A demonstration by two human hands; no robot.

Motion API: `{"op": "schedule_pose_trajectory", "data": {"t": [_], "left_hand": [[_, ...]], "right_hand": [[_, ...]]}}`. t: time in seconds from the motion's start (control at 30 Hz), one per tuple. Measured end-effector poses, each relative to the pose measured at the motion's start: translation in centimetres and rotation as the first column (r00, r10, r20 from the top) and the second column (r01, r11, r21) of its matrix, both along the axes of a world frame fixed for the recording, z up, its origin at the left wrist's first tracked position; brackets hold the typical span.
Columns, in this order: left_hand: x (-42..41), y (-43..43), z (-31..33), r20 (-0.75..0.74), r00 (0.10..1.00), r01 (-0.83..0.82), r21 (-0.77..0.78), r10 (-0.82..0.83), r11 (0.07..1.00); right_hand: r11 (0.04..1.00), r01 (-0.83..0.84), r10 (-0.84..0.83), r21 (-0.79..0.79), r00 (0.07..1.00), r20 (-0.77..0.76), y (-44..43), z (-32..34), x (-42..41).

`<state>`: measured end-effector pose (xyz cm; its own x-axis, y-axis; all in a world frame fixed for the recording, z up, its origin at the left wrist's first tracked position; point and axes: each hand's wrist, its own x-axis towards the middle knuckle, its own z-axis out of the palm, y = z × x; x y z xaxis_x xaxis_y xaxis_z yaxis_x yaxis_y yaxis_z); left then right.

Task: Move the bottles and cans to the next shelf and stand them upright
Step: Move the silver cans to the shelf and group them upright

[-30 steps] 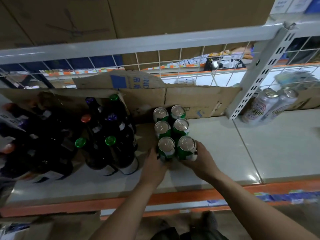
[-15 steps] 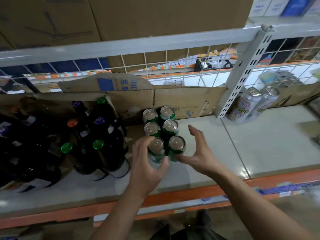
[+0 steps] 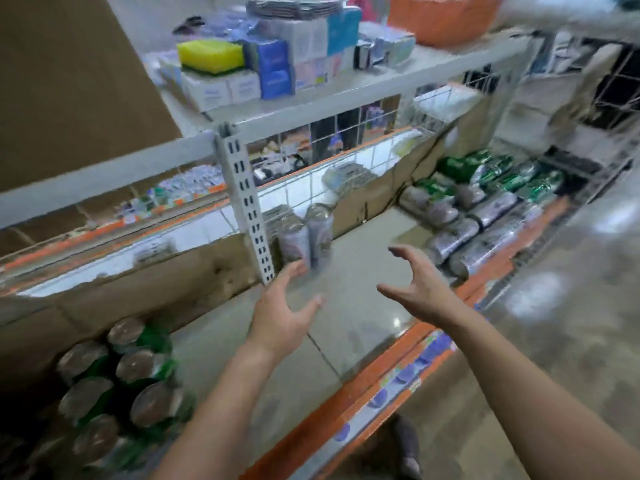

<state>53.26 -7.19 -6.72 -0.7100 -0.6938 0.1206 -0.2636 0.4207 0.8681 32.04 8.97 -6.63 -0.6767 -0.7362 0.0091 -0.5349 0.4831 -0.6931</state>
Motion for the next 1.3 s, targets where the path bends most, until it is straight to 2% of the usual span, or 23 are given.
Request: {"op": "schedule_pose_trajectory", "data": {"t": [0.23, 0.33, 0.4, 0.5, 0.67, 0.8, 0.97, 1.07, 1.17, 1.3], "left_hand": [[-19.5, 4.5, -4.0, 0.158, 0.981, 0.103, 0.057, -0.111, 0.993], [-27.6, 6.3, -5.1, 0.216, 0.967, 0.109, 0.121, -0.134, 0.987], [-32.2, 7.2, -5.6, 0.253, 0.958, 0.102, 0.148, -0.138, 0.984], [-37.8, 7.9, -6.3, 0.350, 0.926, 0.106, 0.117, -0.141, 0.987], [-42.9, 7.7, -8.2, 0.540, 0.820, 0.173, 0.083, -0.190, 0.981], [-43.2, 7.2, -9.3, 0.600, 0.757, 0.297, 0.039, -0.260, 0.954], [-42.0, 7.4, -9.9, 0.482, 0.839, 0.283, 0.011, -0.253, 0.959], [-40.1, 7.5, -9.8, 0.301, 0.925, 0.209, 0.107, -0.232, 0.972], [-37.6, 7.9, -9.6, 0.105, 0.987, 0.085, 0.318, -0.124, 0.944], [-34.1, 7.8, -9.3, -0.028, 0.999, -0.022, 0.416, 0.037, 0.909]], "right_hand": [[0.970, 0.223, -0.225, 0.101, 0.974, 0.012, 6.7, -3.5, -17.0], [0.939, 0.322, -0.332, 0.124, 0.940, 0.076, 9.0, -4.3, -24.0], [0.905, 0.374, -0.406, 0.203, 0.902, 0.146, 9.8, -4.8, -27.2], [0.868, 0.393, -0.473, 0.304, 0.839, 0.269, 9.7, -5.8, -29.3], [0.860, 0.423, -0.501, 0.284, 0.803, 0.322, 8.3, -6.1, -29.0], [0.854, 0.489, -0.516, 0.176, 0.755, 0.405, 8.4, -6.2, -28.9], [0.806, 0.580, -0.560, 0.117, 0.685, 0.466, 8.9, -5.7, -27.8], [0.801, 0.593, -0.546, 0.076, 0.673, 0.499, 8.6, -6.1, -27.1], [0.836, 0.543, -0.439, -0.074, 0.746, 0.501, 8.0, -6.1, -25.9], [0.922, 0.298, -0.180, -0.248, 0.895, 0.408, 7.3, -6.4, -24.6]]}}
